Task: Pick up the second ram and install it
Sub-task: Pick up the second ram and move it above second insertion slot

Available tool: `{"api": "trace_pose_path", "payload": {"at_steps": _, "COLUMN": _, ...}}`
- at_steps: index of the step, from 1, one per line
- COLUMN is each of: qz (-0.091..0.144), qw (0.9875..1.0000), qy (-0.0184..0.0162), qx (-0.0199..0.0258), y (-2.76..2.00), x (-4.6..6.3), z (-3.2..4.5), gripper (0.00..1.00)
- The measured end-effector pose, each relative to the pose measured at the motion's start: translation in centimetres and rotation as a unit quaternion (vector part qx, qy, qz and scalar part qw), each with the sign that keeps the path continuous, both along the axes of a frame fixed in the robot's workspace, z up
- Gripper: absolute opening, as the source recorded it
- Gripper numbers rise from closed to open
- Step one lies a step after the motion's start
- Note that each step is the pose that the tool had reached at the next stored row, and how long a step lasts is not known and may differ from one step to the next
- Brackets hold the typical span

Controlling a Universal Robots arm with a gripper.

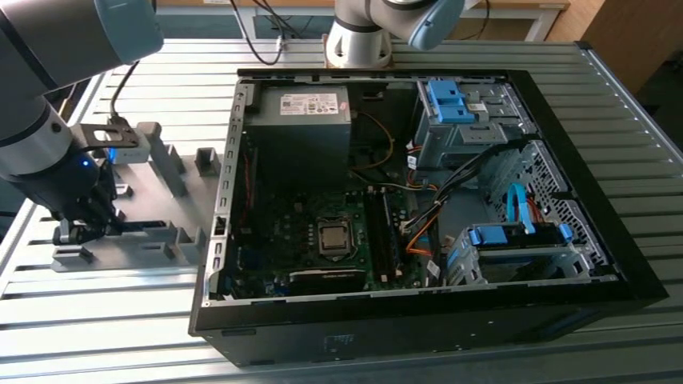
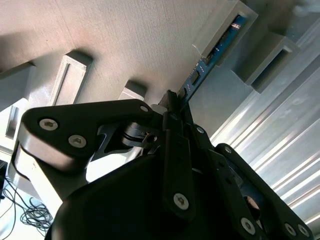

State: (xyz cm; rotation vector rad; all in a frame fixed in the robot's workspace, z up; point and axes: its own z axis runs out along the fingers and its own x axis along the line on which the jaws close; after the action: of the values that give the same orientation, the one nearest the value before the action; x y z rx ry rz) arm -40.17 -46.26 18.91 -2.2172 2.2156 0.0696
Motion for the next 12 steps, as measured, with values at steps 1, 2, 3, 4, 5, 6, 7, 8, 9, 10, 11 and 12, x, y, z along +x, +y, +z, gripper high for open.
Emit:
{"api": "trace_pose_path", "payload": {"at_steps": 1, "qz": 0.0, "qw": 1.0, "qy": 0.0, "qx": 0.0, "y": 0.0, "x": 0.0, "z": 0.04, "gripper": 0.14}}
{"api": "trace_pose_path", "payload": {"at_steps": 2, "qz": 0.0, "qw": 1.0, "qy": 0.0, "qx": 0.0, "y": 0.0, "x": 0.0, "z": 0.08, "gripper": 0.14}}
{"api": "trace_pose_path", "payload": {"at_steps": 3, "qz": 0.0, "qw": 1.0, "qy": 0.0, "qx": 0.0, "y": 0.0, "x": 0.0, "z": 0.12, "gripper": 0.14}}
{"api": "trace_pose_path", "payload": {"at_steps": 4, "qz": 0.0, "qw": 1.0, "qy": 0.0, "qx": 0.0, "y": 0.0, "x": 0.0, "z": 0.16, "gripper": 0.14}}
{"api": "trace_pose_path", "payload": {"at_steps": 5, "qz": 0.0, "qw": 1.0, "qy": 0.0, "qx": 0.0, "y": 0.0, "x": 0.0, "z": 0.21, "gripper": 0.14}}
{"api": "trace_pose_path", "payload": {"at_steps": 6, "qz": 0.0, "qw": 1.0, "qy": 0.0, "qx": 0.0, "y": 0.0, "x": 0.0, "z": 0.25, "gripper": 0.14}}
{"api": "trace_pose_path", "payload": {"at_steps": 7, "qz": 0.0, "qw": 1.0, "qy": -0.0001, "qx": 0.0001, "y": 0.0, "x": 0.0, "z": 0.28, "gripper": 0.14}}
{"api": "trace_pose_path", "payload": {"at_steps": 8, "qz": 0.0, "qw": 1.0, "qy": -0.0001, "qx": 0.0001, "y": 0.0, "x": 0.0, "z": 0.29, "gripper": 0.14}}
{"api": "trace_pose_path", "payload": {"at_steps": 9, "qz": 0.0, "qw": 1.0, "qy": 0.0, "qx": 0.0001, "y": 0.0, "x": 0.0, "z": 0.34, "gripper": 0.14}}
{"api": "trace_pose_path", "payload": {"at_steps": 10, "qz": 0.0, "qw": 1.0, "qy": 0.0, "qx": 0.0, "y": 0.0, "x": 0.0, "z": 0.36, "gripper": 0.14}}
{"api": "trace_pose_path", "payload": {"at_steps": 11, "qz": 0.0, "qw": 1.0, "qy": 0.0, "qx": 0.0, "y": 0.0, "x": 0.0, "z": 0.37, "gripper": 0.14}}
{"api": "trace_pose_path", "payload": {"at_steps": 12, "qz": 0.0, "qw": 1.0, "qy": 0.0, "qx": 0.0, "y": 0.0, "x": 0.0, "z": 0.38, "gripper": 0.14}}
